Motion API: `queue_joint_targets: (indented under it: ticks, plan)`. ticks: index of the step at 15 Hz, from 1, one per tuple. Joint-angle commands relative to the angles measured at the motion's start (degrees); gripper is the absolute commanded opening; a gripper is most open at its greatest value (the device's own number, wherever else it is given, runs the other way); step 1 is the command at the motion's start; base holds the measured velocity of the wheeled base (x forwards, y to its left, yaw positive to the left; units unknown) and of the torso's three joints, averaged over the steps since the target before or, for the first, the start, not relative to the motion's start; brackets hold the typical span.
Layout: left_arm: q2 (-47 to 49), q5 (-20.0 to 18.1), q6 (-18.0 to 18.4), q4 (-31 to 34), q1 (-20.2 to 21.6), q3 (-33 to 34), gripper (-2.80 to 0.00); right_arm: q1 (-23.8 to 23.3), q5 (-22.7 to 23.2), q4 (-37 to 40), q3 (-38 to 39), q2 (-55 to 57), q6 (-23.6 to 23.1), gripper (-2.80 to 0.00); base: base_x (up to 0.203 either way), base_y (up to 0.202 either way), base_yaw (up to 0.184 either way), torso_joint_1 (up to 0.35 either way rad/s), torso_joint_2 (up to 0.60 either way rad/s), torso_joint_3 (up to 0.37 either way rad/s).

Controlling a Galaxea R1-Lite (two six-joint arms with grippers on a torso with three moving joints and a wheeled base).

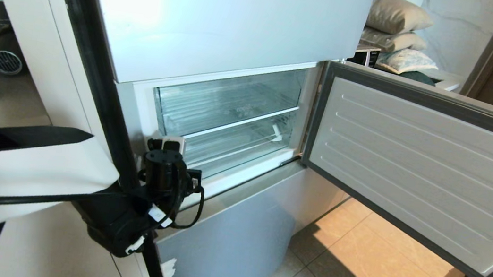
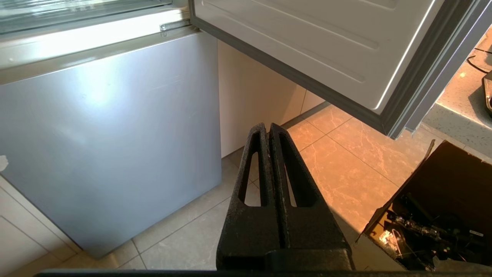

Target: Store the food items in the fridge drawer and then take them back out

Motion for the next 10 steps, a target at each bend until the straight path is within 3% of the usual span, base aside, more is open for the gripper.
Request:
queue_joint_targets:
  ticks: [1,6,10]
  plan:
    - [-1.07,0.14,-0.04,-0.61,-0.47,1.14,-2.8,0.01,0.03,0.0,0.0,0.07,0.06,-2.8,0.0,0.0,0.0,0.0,0.0,0.0]
    - [-14.83,-0.35,-0.11,-0.56,-4.95,11.13,-2.8,0.01,-0.05,0.0,0.0,0.07,-0.03,-2.8,0.0,0.0,0.0,0.0,0.0,0.0]
    - [-34.1,-5.94,0.07,-0.13,-5.95,21.11,-2.8,0.01,0.03,0.0,0.0,0.07,-0.02,-2.8,0.0,0.0,0.0,0.0,0.0,0.0]
